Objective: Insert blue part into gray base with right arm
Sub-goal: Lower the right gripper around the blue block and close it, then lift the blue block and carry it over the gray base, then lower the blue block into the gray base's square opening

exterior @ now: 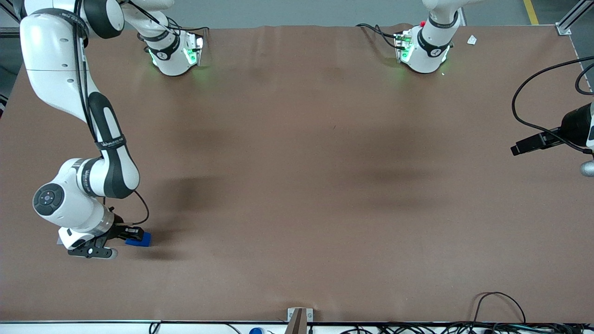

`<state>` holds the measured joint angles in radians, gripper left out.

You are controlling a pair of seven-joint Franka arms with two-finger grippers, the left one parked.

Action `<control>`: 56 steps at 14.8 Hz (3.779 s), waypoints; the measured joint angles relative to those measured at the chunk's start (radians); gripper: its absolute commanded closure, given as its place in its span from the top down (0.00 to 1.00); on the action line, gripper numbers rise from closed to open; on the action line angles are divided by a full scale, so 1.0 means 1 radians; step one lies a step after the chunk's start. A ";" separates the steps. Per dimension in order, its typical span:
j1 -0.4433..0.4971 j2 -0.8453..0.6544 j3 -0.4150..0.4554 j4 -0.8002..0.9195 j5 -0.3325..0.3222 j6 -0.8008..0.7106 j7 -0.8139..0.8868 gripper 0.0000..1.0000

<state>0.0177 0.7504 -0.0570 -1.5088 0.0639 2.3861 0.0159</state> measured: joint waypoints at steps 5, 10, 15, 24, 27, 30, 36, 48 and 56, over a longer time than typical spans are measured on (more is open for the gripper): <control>0.000 0.009 0.000 0.002 0.000 0.001 -0.003 0.29; -0.003 0.008 -0.004 0.036 0.000 -0.003 -0.004 0.03; -0.060 -0.020 -0.013 0.069 0.000 -0.112 -0.069 0.03; -0.215 -0.094 -0.015 0.152 0.020 -0.321 -0.288 0.03; -0.241 -0.084 -0.015 0.152 0.050 -0.321 -0.303 0.03; -0.251 -0.077 -0.015 0.151 0.064 -0.321 -0.304 0.04; -0.253 -0.053 -0.015 0.151 0.067 -0.301 -0.307 0.04; -0.259 -0.041 -0.016 0.151 0.067 -0.269 -0.332 0.04; -0.268 -0.027 -0.016 0.150 0.067 -0.216 -0.338 0.04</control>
<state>-0.2504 0.7231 -0.0727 -1.3583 0.1310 2.1705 -0.3219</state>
